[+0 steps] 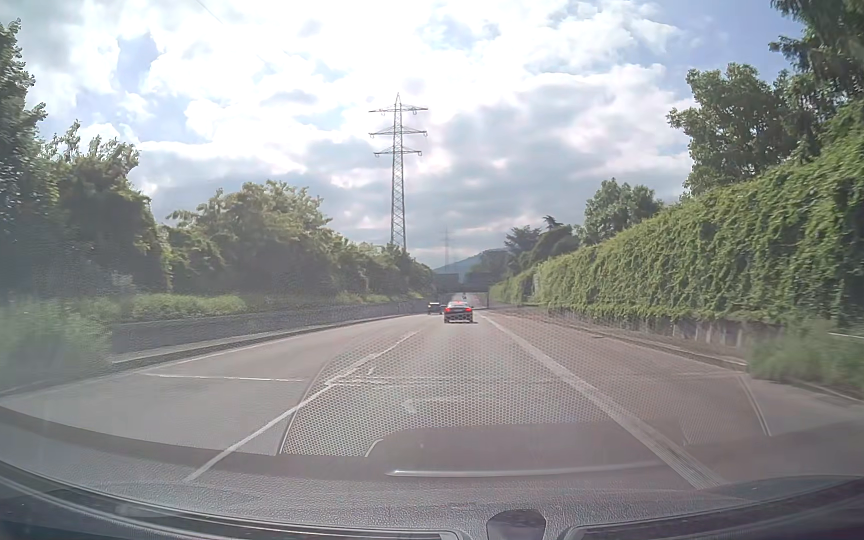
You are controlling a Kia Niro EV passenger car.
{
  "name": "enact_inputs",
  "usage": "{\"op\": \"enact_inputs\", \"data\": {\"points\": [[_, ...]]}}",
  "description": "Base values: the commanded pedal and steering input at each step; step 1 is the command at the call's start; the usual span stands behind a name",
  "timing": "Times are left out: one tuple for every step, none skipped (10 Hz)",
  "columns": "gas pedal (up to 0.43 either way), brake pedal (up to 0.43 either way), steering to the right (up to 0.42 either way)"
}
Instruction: Follow the waypoints while adhering to traffic rules and regulations
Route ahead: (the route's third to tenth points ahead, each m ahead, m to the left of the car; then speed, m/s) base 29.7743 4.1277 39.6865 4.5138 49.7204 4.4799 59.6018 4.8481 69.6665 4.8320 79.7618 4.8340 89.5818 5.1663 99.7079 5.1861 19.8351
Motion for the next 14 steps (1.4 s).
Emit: {"op": "enact_inputs", "data": {"points": [[0.13,0.0,-0.001],[0.13,0.0,-0.003],[0.13,0.0,-0.007],[0.13,0.0,-0.006],[0.118,0.0,-0.005],[0.118,0.0,-0.003],[0.118,0.0,-0.003],[0.118,0.0,-0.003],[0.118,0.0,-0.003],[0.118,0.0,-0.003],[0.118,0.0,-0.003],[0.118,0.0,-0.003],[0.118,0.0,-0.003],[0.118,0.0,-0.003]]}}
